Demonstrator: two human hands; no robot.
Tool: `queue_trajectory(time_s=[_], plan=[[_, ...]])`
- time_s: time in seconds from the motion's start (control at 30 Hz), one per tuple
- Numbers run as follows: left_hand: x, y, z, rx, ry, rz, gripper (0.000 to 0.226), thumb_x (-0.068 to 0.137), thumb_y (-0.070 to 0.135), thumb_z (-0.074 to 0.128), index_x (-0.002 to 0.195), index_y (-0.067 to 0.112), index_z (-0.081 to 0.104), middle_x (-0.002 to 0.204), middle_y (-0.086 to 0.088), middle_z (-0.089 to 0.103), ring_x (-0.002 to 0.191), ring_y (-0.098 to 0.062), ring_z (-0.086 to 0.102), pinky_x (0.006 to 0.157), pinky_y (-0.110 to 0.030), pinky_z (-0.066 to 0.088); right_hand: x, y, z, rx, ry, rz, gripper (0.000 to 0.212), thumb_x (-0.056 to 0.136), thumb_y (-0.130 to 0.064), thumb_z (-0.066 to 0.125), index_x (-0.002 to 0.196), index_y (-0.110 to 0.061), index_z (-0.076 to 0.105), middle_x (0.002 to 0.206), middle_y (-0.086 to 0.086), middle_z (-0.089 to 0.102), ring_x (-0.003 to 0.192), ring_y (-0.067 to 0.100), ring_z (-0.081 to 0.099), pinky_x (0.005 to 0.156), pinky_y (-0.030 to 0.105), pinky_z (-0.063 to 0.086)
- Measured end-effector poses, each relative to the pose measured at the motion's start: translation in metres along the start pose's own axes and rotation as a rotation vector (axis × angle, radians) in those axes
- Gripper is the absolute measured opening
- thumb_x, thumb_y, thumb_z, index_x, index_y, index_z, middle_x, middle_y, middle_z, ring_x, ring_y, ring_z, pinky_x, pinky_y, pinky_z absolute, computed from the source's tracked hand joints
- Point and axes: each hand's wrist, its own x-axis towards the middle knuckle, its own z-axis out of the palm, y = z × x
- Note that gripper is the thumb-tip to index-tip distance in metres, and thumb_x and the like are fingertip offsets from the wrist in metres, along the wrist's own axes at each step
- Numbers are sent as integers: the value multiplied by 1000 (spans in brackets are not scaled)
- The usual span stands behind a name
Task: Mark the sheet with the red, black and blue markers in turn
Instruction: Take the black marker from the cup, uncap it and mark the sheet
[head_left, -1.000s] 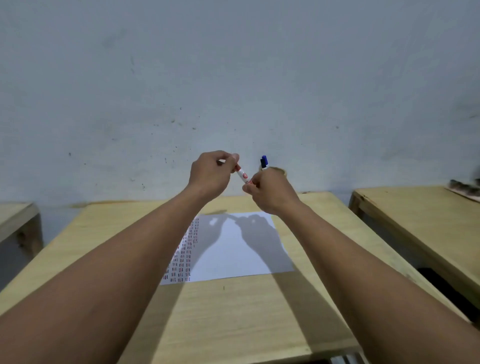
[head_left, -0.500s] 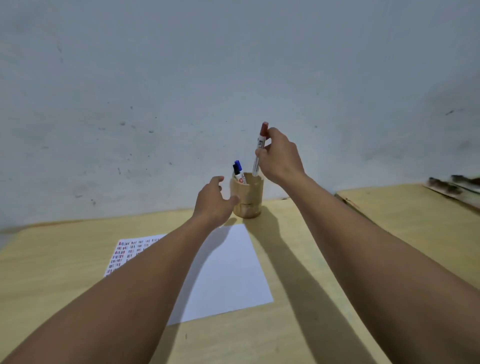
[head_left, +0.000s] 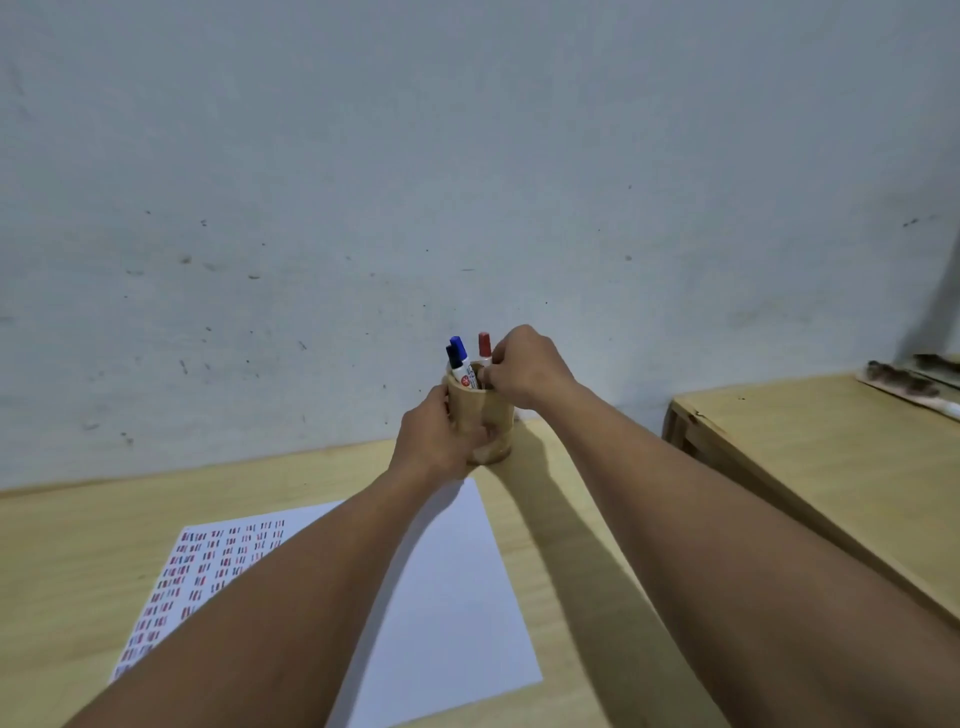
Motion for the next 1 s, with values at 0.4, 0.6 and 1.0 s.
queue_trajectory(time_s=[0.4, 0.6, 1.0], plan=[[5, -7, 2, 109, 25, -17, 55, 71, 25, 85, 120, 14, 62, 108, 1, 68, 96, -19, 62, 75, -26, 47, -14, -13, 19, -7, 59, -2, 12, 82, -23, 58, 86, -13, 63, 74, 0, 61, 67, 23, 59, 57, 29, 41], [6, -8, 0, 120, 26, -17, 54, 65, 31, 87, 113, 15, 66, 103, 1, 72, 96, -20, 67, 80, -32, 55, -7, -13, 19, -15, 50, -1, 17, 80, -28, 63, 90, -14, 67, 78, -1, 64, 72, 22, 62, 58, 29, 40], [1, -5, -3, 119, 17, -17, 59, 70, 24, 84, 123, 13, 62, 114, -1, 69, 106, -22, 64, 85, -36, 55, -22, -20, 7, 55, 241, -173, 22, 90, -36, 55, 92, -16, 63, 87, 0, 71, 80, 28, 64, 70, 36, 51]])
